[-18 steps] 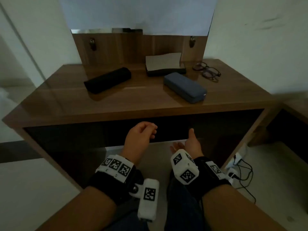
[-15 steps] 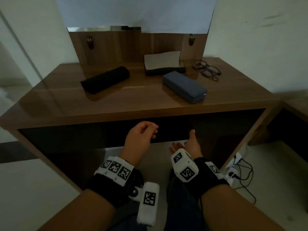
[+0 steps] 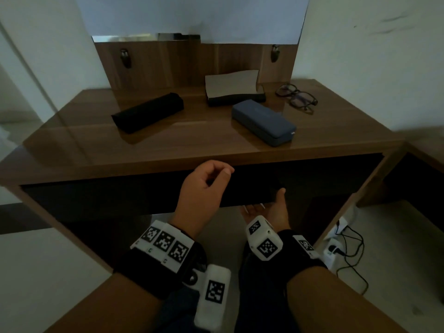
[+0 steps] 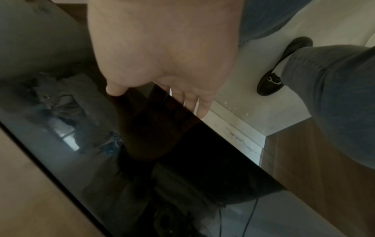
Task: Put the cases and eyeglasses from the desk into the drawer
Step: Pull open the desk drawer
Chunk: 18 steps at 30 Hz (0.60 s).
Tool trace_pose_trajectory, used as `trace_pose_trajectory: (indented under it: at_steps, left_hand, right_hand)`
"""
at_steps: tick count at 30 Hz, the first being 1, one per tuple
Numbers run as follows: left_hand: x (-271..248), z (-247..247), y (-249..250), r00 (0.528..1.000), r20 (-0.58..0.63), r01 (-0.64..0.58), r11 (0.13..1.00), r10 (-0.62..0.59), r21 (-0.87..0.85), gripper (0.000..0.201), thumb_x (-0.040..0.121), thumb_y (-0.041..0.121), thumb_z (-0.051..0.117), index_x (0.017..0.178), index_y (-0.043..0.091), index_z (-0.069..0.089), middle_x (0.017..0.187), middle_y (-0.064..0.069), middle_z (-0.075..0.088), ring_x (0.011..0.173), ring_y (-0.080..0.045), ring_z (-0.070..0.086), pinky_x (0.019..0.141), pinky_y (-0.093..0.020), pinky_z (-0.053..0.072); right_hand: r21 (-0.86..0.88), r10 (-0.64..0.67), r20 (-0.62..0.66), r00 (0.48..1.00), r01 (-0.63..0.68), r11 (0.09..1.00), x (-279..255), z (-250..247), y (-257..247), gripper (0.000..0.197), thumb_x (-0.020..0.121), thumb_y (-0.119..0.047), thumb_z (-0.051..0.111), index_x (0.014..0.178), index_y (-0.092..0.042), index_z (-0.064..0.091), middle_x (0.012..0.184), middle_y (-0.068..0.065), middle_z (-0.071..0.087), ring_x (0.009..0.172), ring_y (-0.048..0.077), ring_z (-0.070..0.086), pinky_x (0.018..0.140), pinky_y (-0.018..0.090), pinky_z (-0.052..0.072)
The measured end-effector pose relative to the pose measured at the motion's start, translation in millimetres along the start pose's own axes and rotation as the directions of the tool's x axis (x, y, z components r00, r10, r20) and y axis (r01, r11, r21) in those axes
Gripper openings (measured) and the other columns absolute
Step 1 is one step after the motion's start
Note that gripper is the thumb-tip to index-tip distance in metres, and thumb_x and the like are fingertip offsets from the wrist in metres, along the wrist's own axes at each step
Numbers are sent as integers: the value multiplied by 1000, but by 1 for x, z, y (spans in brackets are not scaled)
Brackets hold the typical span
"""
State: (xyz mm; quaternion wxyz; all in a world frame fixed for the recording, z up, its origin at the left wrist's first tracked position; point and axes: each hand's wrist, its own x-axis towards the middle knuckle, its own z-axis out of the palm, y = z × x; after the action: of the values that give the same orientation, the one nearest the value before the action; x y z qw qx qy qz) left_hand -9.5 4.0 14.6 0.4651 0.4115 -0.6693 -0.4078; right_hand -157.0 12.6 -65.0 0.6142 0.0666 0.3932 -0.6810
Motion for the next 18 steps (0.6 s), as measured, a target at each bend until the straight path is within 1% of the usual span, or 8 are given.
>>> trace_pose_trajectory:
  at_steps: [2,4,9,12,14,15,16,18]
  left_hand:
    - [0,-3,1,998,-4,-68,991,69,117,19,93,19,58,85,36,62,98,6,63,88,0,60,78,-7,45]
    - [-1,-5,2,992,-10,-120,968,125,218,24,91,20,60,85,43,58,100,11,59,94,1,56,82,-5,40]
    - [-12,-6,5,990,12,-136,898,144,418,13,89,34,56,99,37,64,108,13,59,105,-9,54,96,-32,42]
    - [-13,-9,11,995,-11,-66,763,95,643,24,92,43,51,112,39,63,122,14,59,120,-13,48,105,-40,28]
    - [-12,-13,13,1000,17,-3,692,-14,722,32,93,50,46,122,41,58,131,13,57,128,-16,44,112,-44,20]
    - [-11,-15,12,997,43,12,669,-65,743,36,93,53,43,125,41,56,133,11,57,130,-18,43,115,-46,16]
    - [-11,-17,12,992,72,14,653,-105,757,40,93,56,41,127,40,55,134,9,57,131,-19,43,117,-47,14]
    - [-12,-19,10,983,114,2,631,-143,776,44,93,59,39,131,40,51,135,7,56,132,-21,43,117,-46,16]
  right_hand:
    - [-15,-9,-10,1000,8,1000,-2,-4,1,67,81,-71,38,120,-18,53,124,12,58,111,28,57,102,42,42]
    - [-25,-7,-23,1000,6,1000,-4,-8,1,71,81,-71,38,127,-19,51,127,12,58,112,28,56,100,43,43]
    - [-3,24,-40,999,-24,1000,-14,-14,2,71,80,-71,40,124,-16,52,122,13,59,111,28,56,103,42,42]
    - [11,32,-51,998,-32,999,-29,-15,0,62,84,-67,39,105,-10,55,107,13,60,101,27,58,97,40,44]
    - [-75,-32,-102,994,25,997,-38,-15,-2,55,92,-56,36,116,-8,53,114,17,60,101,26,57,86,38,46]
    - [-163,-133,-186,974,103,981,-42,-14,-3,52,95,-46,36,127,-8,49,124,20,57,99,26,58,79,36,46]
    - [-242,-284,-289,914,218,946,-44,-13,-6,49,95,-38,38,133,-7,45,131,22,53,96,27,58,76,35,47]
    - [-348,-576,-397,714,464,815,-52,-2,-18,44,89,-32,46,129,-12,45,130,17,53,99,27,57,83,38,51]
